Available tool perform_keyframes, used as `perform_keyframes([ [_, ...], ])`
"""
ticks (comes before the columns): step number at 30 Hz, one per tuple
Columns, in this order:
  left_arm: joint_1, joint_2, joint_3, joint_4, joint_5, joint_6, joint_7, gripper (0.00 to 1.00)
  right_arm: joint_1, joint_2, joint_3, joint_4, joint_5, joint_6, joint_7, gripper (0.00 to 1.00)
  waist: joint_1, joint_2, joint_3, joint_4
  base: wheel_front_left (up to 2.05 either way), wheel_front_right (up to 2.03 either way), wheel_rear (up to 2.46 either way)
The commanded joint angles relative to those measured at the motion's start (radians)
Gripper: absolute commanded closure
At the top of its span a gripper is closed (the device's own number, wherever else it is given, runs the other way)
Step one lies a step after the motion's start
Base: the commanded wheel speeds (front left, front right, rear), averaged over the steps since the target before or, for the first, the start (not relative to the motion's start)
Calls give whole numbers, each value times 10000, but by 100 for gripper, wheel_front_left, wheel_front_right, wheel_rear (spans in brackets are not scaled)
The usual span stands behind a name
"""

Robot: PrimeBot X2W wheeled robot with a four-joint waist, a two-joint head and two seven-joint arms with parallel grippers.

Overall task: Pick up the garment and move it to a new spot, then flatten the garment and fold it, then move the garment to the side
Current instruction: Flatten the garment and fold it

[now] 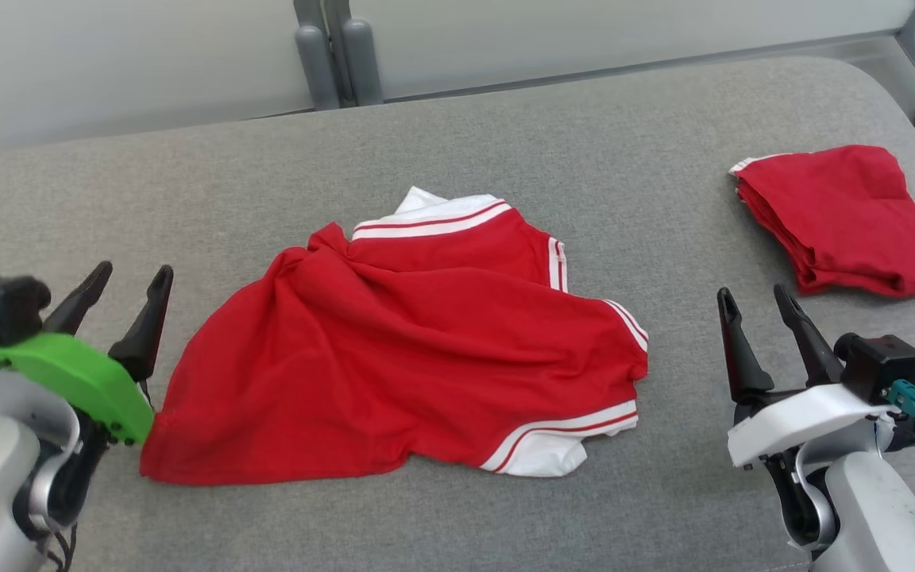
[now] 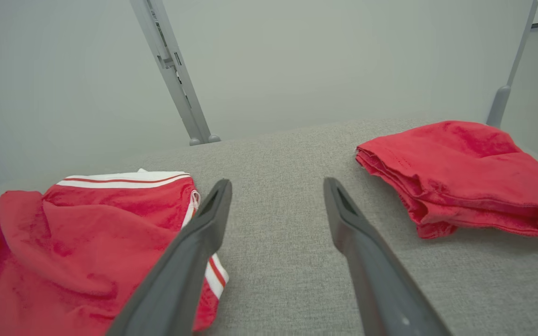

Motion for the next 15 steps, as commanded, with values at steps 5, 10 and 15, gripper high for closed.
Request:
perform_keyframes([
  [5,1683,-96,475,-1265,302,1186,-1449,0,497,-173,120,112,206,0,20,0,0,0,-400,433,0,0,0],
  [10,2780,-597,1553,-2525,1342,2252,-1695,0,653,-363,254,95,396,0,151,0,0,0,-468,628,0,0,0],
  [15,3962,-1691,3071,-3394,3084,2367,-1674,0,702,-551,643,114,673,0,729,0,0,0,-430,871,0,0,0],
])
